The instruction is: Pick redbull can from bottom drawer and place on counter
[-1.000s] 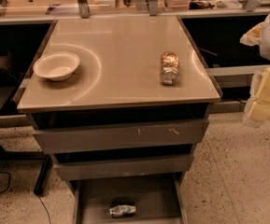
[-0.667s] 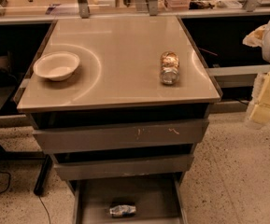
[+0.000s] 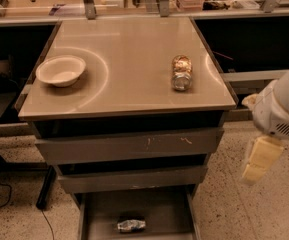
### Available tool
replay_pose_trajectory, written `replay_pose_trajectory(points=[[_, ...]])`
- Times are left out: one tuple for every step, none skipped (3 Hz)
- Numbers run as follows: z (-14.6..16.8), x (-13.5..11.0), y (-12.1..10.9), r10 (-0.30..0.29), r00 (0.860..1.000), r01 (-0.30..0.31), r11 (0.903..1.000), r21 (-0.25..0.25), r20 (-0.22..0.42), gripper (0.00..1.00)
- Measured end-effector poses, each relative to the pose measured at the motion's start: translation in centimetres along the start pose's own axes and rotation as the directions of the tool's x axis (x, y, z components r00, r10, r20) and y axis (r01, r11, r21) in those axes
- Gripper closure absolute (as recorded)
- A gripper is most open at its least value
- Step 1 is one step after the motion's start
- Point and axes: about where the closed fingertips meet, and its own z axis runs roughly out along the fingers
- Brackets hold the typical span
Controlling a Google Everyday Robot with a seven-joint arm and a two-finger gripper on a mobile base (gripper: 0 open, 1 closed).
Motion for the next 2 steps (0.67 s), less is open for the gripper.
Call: replay_pose_trajectory(points=[[8.86,2.59,1.9,0.039,0.999,-0.041,0.9946,-0.096,-0.027,0.0],[8.87,2.59,1.9,0.039,0.999,-0.041,0.9946,-0.096,-0.027,0.0]])
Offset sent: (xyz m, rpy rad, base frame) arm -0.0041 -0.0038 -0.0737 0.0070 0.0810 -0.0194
